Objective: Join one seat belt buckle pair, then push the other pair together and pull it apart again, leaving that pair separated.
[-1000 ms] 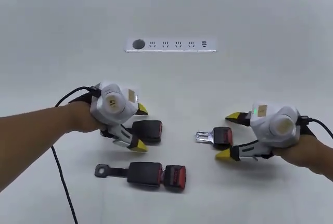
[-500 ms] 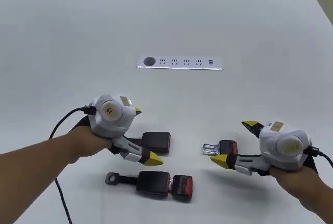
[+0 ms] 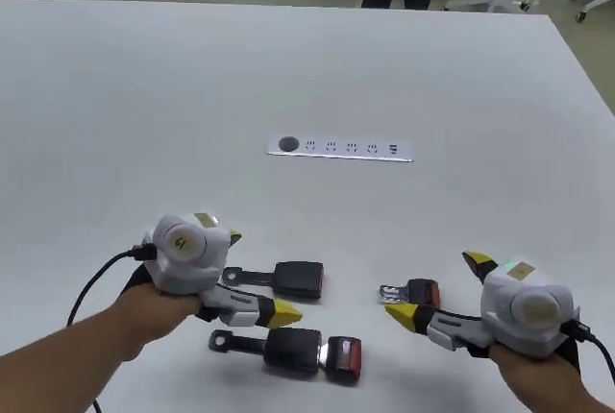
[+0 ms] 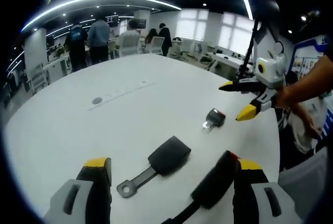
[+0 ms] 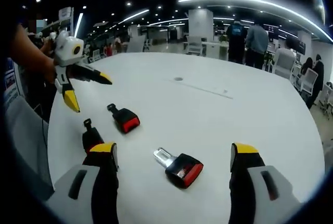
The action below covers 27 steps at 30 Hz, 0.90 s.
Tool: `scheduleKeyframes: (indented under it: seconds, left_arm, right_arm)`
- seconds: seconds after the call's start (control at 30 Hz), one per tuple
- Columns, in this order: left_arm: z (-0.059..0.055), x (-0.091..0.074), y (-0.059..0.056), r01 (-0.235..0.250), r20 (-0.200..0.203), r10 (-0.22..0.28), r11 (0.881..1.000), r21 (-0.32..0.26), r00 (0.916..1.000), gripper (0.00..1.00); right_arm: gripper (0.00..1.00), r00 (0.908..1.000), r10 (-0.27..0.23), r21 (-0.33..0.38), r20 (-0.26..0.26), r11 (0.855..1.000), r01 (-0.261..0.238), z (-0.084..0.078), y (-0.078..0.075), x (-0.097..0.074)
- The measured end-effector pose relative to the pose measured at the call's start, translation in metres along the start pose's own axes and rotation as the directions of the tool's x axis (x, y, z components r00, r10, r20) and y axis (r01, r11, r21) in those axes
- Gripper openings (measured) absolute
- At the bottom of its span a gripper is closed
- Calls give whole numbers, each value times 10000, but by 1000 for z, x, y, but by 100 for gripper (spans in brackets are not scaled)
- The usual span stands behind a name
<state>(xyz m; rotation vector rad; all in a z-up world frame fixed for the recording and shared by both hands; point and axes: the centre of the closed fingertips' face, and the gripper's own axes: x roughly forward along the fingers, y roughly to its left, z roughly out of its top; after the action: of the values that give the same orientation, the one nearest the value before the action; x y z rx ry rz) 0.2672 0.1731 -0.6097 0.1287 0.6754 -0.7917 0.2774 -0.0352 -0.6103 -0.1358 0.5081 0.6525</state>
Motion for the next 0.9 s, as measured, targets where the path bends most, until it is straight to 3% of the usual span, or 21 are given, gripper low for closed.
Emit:
scheduleKeyframes:
  seconds: [0.37,0.43,0.57,0.7,0.9]
  left_arm:
    - [-10,-51,-12,-631,782,674,9964,-566,9947,100]
    - [-13,-58,-7,-729,893,791,9948,-710,9929,100]
    - [-14,-74,-10,-938,1143,1036,9917,-881,9880,100]
    - [-17,-88,-18,-941,1353,1055,9917,-882,9852,100]
    - [-19,-102,-21,-984,1706,1129,9910,-912,9789,100]
  right_arm:
    - [92,9989,-307,189,355,9994,300,3,29,-26]
    - [92,9986,-350,210,388,9992,342,3,33,-32]
    - [92,9974,-541,262,483,9983,529,1,36,-42]
    - [93,9968,-620,115,508,9980,615,1,43,-53]
    - [94,9941,-860,121,669,9963,853,3,51,-67]
